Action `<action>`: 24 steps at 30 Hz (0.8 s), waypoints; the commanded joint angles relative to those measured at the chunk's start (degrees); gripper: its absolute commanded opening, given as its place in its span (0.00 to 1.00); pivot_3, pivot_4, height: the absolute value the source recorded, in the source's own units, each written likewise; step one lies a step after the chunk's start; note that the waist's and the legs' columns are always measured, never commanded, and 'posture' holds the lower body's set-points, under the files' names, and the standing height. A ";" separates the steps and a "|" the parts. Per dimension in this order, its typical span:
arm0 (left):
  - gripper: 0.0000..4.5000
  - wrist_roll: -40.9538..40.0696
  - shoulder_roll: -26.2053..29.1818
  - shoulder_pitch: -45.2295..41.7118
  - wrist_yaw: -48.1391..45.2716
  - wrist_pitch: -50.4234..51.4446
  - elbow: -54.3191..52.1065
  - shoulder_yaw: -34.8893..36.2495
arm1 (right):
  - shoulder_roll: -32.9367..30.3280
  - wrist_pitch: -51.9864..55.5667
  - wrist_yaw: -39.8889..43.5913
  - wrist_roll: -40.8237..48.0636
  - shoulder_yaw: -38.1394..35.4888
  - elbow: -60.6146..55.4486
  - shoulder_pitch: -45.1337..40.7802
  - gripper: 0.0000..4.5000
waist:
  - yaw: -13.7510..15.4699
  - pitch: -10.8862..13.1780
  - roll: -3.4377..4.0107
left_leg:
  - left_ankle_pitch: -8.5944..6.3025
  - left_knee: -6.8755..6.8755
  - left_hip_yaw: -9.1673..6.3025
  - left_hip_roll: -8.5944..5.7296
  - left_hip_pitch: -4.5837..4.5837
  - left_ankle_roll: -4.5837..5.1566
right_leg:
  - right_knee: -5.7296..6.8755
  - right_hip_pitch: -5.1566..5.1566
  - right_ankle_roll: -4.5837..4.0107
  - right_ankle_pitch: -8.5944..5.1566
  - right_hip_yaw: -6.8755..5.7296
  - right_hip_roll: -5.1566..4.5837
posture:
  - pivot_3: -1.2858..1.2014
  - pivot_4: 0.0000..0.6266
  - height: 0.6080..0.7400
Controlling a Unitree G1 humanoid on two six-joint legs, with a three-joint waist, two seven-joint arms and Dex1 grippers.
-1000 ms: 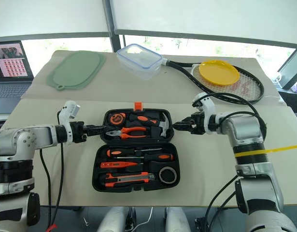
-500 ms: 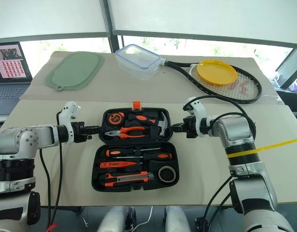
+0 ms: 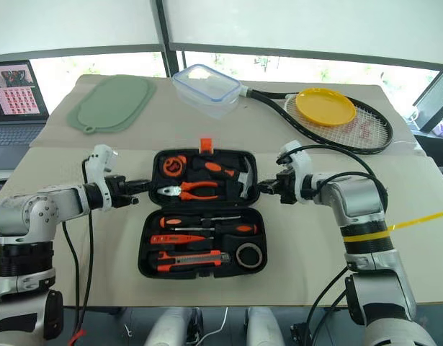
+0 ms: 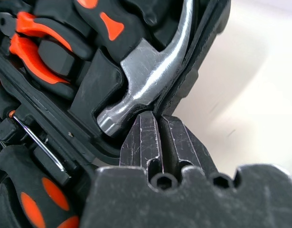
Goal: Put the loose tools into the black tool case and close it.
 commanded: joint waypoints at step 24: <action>0.17 25.32 -1.15 30.65 9.64 -50.75 -13.31 -5.43 | -5.60 -67.27 -11.14 -23.97 1.64 -7.57 30.62 0.00 | 0.03 -0.02 0.01 | -0.33 -0.11 0.15 0.18 0.98 0.50 | -0.16 0.83 -0.05 -0.08 0.01 0.06 | 0.52 0.24 0.99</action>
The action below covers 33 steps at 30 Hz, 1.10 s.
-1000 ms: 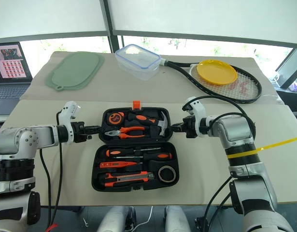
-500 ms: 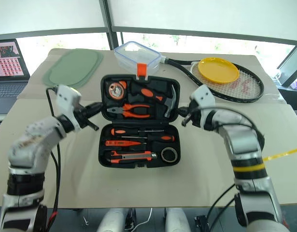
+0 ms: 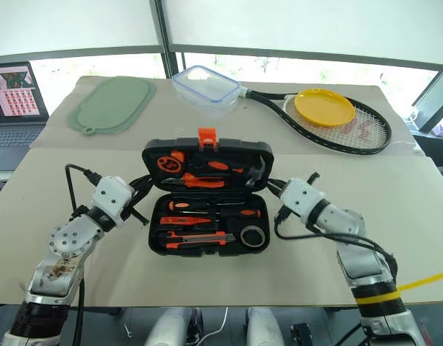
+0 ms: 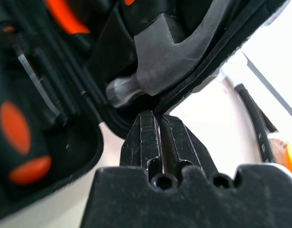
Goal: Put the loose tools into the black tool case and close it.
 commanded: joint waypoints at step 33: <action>0.02 -5.59 8.65 -31.22 -34.76 9.20 27.70 -14.13 | -14.20 24.08 26.40 21.03 2.54 -22.15 12.22 0.00 | 0.70 -0.18 -0.29 | 0.09 0.13 -0.02 -0.11 -0.14 0.01 | 0.01 0.00 -0.01 -0.04 -0.03 0.08 | 0.52 0.24 0.99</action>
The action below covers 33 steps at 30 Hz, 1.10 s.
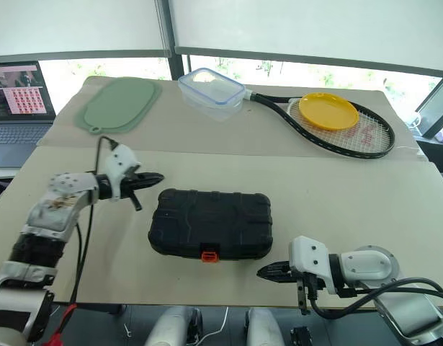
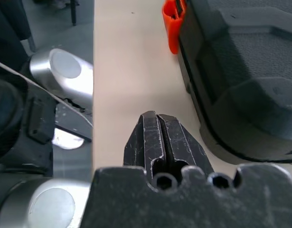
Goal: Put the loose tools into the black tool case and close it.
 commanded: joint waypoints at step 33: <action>0.02 12.67 -1.58 -6.32 -19.37 -13.24 -7.67 -23.16 | 7.98 8.08 -7.47 -2.80 2.30 -1.10 -7.11 0.00 | -0.13 -0.26 0.06 | -0.10 0.30 -0.18 -0.05 0.08 0.18 | 0.06 0.23 0.14 -0.04 0.07 -0.02 | 0.52 0.24 0.99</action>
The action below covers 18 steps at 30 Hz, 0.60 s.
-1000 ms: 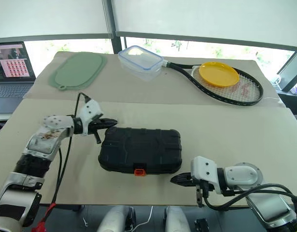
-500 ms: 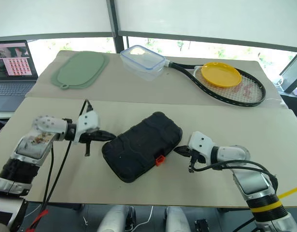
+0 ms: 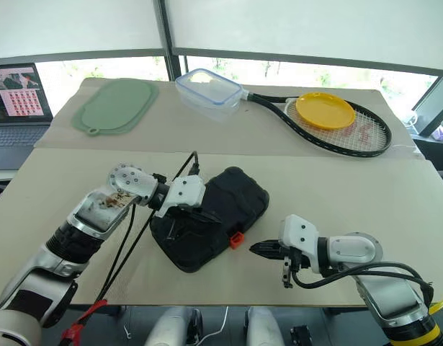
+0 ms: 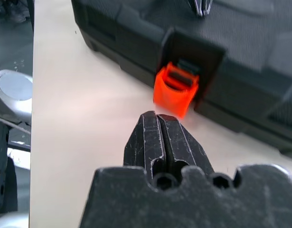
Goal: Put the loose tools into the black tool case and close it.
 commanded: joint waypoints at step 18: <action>0.02 6.11 -0.99 0.93 -1.22 -6.59 7.71 -1.71 | 6.93 1.01 -5.61 -9.79 9.24 8.92 -8.11 0.00 | -0.09 -0.51 0.18 | -0.02 -0.04 -0.02 0.08 0.53 0.03 | -0.03 0.57 -0.04 -0.03 -0.04 0.01 | 0.52 0.24 0.99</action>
